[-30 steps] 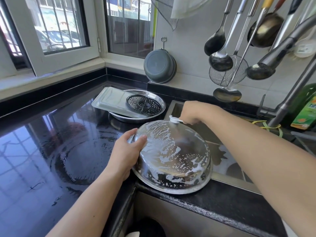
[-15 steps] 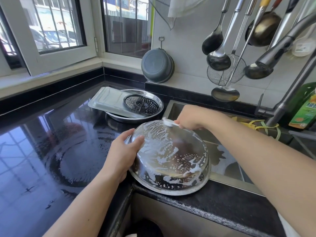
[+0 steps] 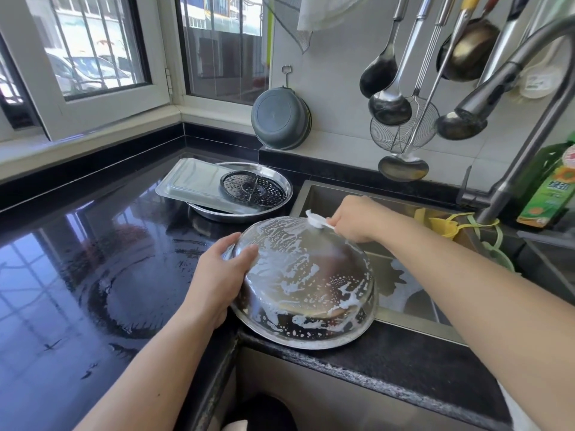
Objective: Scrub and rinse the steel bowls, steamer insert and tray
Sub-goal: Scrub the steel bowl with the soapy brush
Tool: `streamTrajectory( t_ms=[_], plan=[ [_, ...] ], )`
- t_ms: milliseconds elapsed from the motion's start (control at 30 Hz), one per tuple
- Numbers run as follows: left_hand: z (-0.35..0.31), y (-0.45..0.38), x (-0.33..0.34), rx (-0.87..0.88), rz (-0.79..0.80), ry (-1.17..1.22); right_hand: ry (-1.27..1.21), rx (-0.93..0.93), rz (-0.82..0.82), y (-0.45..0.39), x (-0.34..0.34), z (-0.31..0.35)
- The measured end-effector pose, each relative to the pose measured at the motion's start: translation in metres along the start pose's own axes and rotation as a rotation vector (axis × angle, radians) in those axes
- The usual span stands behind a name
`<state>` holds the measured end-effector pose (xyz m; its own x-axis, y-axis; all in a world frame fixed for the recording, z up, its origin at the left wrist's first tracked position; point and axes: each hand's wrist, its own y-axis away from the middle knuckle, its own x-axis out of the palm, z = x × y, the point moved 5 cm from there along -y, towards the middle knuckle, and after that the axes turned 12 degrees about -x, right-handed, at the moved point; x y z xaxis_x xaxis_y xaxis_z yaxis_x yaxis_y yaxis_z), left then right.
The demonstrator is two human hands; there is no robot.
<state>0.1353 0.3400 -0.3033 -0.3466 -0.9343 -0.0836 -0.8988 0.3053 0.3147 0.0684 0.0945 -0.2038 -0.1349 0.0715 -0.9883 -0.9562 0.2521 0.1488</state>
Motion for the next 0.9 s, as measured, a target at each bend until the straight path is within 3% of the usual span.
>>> streamTrajectory(
  t_ms=[100,267,500,900],
  plan=[
    [0.000,0.000,-0.001,-0.008,-0.002,0.006,-0.099,-0.142,0.032,0.010,0.008,0.024],
    [-0.003,0.004,0.000,-0.006,0.001,0.030,-0.079,0.073,-0.028,0.004,0.003,-0.013],
    [-0.004,0.007,0.002,-0.012,0.021,0.036,-0.062,0.092,-0.018,0.015,0.004,-0.026],
    [0.001,-0.002,0.001,-0.013,0.007,0.101,-0.294,0.074,0.061,0.093,0.014,-0.067]
  ],
)
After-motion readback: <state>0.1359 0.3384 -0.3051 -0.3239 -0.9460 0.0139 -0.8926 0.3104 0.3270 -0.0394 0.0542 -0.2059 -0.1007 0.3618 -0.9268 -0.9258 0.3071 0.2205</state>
